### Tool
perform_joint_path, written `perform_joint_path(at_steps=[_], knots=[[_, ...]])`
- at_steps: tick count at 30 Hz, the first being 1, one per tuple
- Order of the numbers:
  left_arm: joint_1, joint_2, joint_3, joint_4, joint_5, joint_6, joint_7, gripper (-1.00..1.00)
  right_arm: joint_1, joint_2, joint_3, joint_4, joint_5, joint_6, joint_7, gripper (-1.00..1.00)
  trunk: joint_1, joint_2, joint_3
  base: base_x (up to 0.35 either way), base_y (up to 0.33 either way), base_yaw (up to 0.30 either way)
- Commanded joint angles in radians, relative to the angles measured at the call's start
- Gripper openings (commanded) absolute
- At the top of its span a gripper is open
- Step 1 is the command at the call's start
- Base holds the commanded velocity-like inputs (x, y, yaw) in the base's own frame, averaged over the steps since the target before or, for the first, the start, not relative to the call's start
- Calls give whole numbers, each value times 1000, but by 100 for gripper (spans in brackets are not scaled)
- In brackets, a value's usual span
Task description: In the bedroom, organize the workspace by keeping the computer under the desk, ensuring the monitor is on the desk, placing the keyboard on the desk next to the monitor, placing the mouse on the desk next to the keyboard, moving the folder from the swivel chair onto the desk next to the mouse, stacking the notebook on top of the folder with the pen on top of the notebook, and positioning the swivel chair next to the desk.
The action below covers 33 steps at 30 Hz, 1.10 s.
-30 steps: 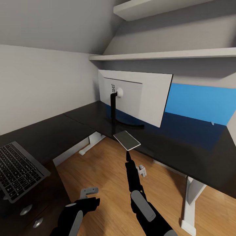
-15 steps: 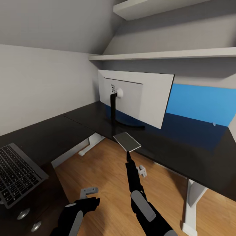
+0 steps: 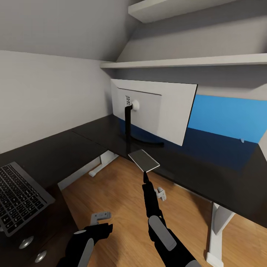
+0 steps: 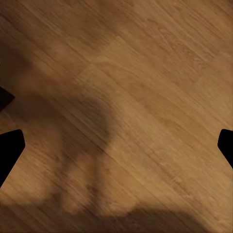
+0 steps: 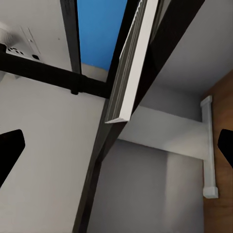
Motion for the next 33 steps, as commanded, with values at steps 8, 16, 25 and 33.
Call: perform_joint_path(at_steps=[8,16,25,33], knots=[[-1,0,-1,-1,10,3,8,100,0,0,2,2,-10,-3,5,100,0,0,-1,10,0,0],[-1,0,-1,-1,10,3,7,100,-1,0,2,2,-11,-2,5,100,0,0,-1,28,0,0],[-1,0,0,-1,9,2,6,100,0,0,2,2,-12,-2,5,100,0,0,-1,97,0,0],[-1,1,1,-1,10,3,5,100,-1,0,2,2,-12,-2,5,100,0,0,-1,22,0,0]])
